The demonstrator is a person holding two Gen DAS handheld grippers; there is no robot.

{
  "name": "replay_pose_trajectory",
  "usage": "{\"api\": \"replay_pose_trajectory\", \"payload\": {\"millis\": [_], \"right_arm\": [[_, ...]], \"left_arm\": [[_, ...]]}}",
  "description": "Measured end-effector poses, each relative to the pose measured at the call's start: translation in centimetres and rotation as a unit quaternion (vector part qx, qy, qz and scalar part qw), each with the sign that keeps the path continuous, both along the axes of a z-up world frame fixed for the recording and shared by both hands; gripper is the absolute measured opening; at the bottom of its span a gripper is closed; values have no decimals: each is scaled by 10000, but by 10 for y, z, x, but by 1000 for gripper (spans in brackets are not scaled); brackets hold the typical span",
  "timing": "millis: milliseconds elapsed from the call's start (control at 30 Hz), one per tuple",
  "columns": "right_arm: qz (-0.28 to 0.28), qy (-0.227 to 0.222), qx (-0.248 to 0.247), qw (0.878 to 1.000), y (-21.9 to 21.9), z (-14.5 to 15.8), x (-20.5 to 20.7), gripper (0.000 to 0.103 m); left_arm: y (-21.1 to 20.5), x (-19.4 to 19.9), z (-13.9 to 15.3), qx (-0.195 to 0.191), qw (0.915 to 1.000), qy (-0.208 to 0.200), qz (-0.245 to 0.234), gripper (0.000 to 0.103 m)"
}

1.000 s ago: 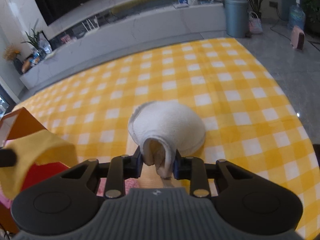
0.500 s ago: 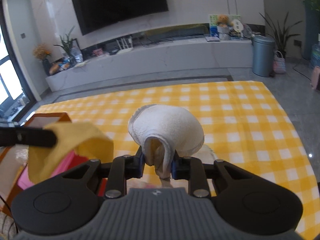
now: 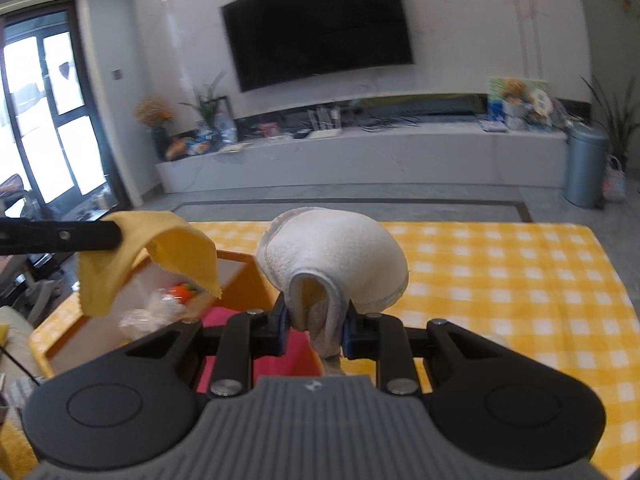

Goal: Organize soft objects
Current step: 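Carry the white pad with the right tool and yellow cloth with the left tool to the box, then lower the white terry pad into the box and open the right tool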

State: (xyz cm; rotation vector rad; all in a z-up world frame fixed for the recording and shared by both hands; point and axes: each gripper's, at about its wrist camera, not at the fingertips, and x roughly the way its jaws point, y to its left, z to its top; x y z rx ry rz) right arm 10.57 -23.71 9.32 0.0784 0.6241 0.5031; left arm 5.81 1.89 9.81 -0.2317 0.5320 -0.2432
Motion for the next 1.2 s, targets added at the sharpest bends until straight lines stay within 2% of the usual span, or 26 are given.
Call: {"api": "replay_pose_trajectory", "payload": {"millis": [133,367,500,600,733,933,1033,1133,1200], "right_arm": [[359,-50,-108,9993,36,12,-14,23],[829,-115,-388,9957,105,26,-27,23],[1021,-79,-562,9932,144,24,-25,23],[1162,-24,-699,9908,177,19,-19,23],[1327,212,-1040,9855,223,-1,1,23],[1161,733,-1841,9733,270,-42,41,23],[960,823,-2477,9606,281,-64,62,23],[1065,1254,-2726,9480,286,-91,77,23],[1210,1428,-3051,9337,294,-105,78,28]], "left_arm": [[39,-10,-14,-411,9986,104,315,1],[83,-21,-27,-580,9967,86,568,1],[108,-32,-42,-661,9937,212,880,1],[124,-36,-54,-840,9923,294,861,1],[142,-29,-72,-1043,9894,457,897,1],[161,-30,-93,-1149,9866,656,959,1],[164,-32,-96,-1328,9851,678,860,1],[165,-32,-96,-1354,9850,672,836,1],[165,-31,-96,-1350,9852,671,814,1]]}}
